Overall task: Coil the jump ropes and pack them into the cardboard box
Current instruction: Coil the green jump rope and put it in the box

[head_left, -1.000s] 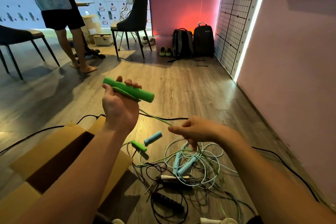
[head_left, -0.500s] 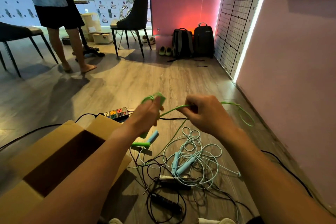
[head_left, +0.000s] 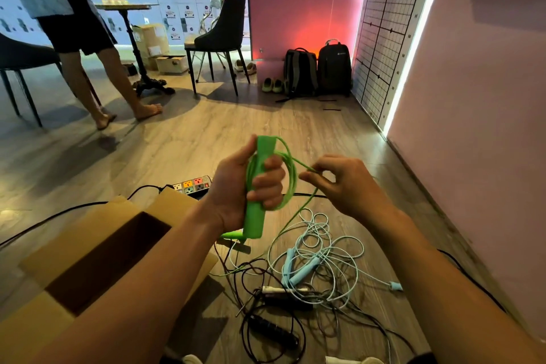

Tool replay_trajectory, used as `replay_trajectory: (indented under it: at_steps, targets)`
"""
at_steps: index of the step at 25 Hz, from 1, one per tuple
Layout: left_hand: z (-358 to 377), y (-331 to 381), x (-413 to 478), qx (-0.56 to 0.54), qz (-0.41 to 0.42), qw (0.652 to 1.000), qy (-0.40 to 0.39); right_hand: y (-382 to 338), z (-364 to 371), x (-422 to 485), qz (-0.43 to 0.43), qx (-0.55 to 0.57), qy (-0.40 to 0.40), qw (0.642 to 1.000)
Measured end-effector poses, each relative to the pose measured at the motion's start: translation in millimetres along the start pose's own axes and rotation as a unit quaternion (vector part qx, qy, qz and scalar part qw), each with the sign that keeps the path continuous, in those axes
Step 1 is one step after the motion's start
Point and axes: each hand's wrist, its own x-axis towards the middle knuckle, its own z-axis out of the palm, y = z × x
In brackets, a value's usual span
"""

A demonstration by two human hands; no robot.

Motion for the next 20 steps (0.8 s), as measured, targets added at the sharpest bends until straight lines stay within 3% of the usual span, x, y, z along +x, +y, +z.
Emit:
replay_trajectory:
  at_steps: [3, 5, 8, 11, 15, 20]
  targets:
    - [-4.4, -0.1, 0.6, -0.127, 0.126, 0.984, 0.018, -7.1, 6.8, 2.7, -0.023, 0.016, 0.005, 1.0]
    - [-4.6, -1.9, 4.7, -0.194, 0.174, 0.965, 0.027, -12.7, 10.4, 2.7, 0.017, 0.046, -0.013, 0.999]
    - [-6.8, 0.8, 14.0, -0.287, 0.269, 0.915, 0.093, -18.0, 11.6, 2.1, 0.061, 0.055, -0.047, 0.995]
    - [-13.6, 8.8, 18.5, -0.264, 0.361, 0.869, 0.212, -19.0, 10.2, 2.5, 0.094, 0.024, -0.104, 0.99]
    - [-35.6, 18.0, 11.3, -0.195, 0.401, 0.834, 0.324, -12.9, 2.4, 1.4, 0.16, -0.035, -0.191, 0.968]
    - [-56.0, 29.0, 4.1, -0.227, 0.417, 0.784, 0.399, -8.4, -5.4, 0.0, 0.154, -0.019, -0.158, 0.975]
